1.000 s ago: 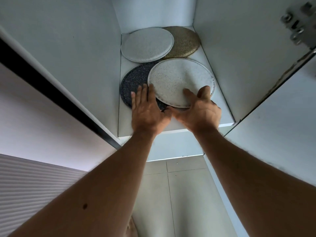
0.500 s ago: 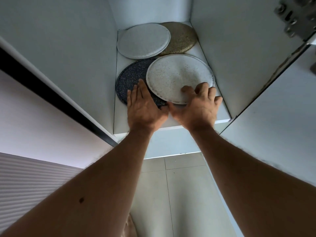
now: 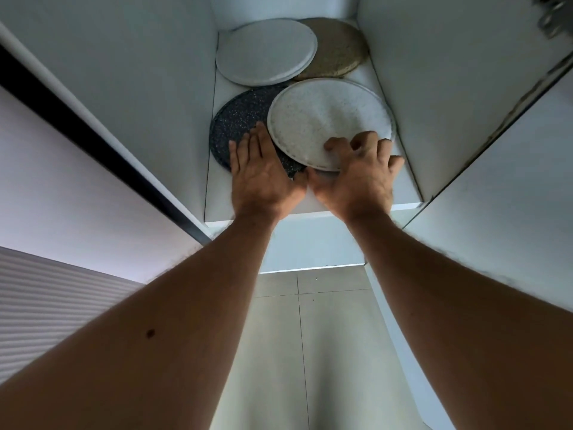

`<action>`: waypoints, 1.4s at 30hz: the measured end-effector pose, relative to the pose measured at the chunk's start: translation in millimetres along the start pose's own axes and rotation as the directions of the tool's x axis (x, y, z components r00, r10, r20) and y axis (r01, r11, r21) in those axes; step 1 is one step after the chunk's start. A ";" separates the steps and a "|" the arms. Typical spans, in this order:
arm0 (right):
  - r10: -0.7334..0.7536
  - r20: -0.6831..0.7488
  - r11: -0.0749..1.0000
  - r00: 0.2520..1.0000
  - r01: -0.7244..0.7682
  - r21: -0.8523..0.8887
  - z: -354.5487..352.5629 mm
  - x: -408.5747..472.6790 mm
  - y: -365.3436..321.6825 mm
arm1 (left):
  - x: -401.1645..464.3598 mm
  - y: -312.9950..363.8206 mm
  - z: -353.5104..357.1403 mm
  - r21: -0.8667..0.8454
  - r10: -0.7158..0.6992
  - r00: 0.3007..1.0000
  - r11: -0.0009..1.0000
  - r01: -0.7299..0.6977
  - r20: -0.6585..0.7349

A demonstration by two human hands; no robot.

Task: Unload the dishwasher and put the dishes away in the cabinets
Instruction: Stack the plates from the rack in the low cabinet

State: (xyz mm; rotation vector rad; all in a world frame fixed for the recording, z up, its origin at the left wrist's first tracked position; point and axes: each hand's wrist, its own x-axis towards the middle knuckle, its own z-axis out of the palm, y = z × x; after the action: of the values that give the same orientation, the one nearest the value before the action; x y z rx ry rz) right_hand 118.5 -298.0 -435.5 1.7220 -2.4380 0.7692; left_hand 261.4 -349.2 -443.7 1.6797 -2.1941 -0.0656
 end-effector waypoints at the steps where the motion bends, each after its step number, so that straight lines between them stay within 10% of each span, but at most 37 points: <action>1: -0.002 -0.003 1.000 1.000 0.002 0.005 0.4 0.2 0.1 | -0.4 0.1 0.0 -0.009 0.001 1.000 1.000 -0.001 -0.006; 9: -0.192 0.041 0.981 0.981 0.192 -0.001 -5.2 -9.5 3.4 | -8.7 -1.3 -16.1 -0.274 0.076 0.996 0.958 -0.083 -0.036; 15: -0.145 0.021 0.989 0.989 0.146 -0.019 -50.1 -8.5 -11.7 | -19.1 -1.7 -58.8 -0.109 0.289 0.955 0.949 -0.295 -0.072; 42: 0.201 0.142 0.979 0.969 -0.202 -0.011 -429.3 -153.2 -146.9 | -171.5 87.3 -444.5 -0.313 0.155 0.986 0.941 -0.131 0.053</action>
State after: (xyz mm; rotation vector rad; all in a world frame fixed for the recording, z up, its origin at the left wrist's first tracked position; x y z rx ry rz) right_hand 208.2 -18.5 -57.1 1.5996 -2.7418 0.6900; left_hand 360.5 -79.7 -53.7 1.3634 -2.2177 -0.4200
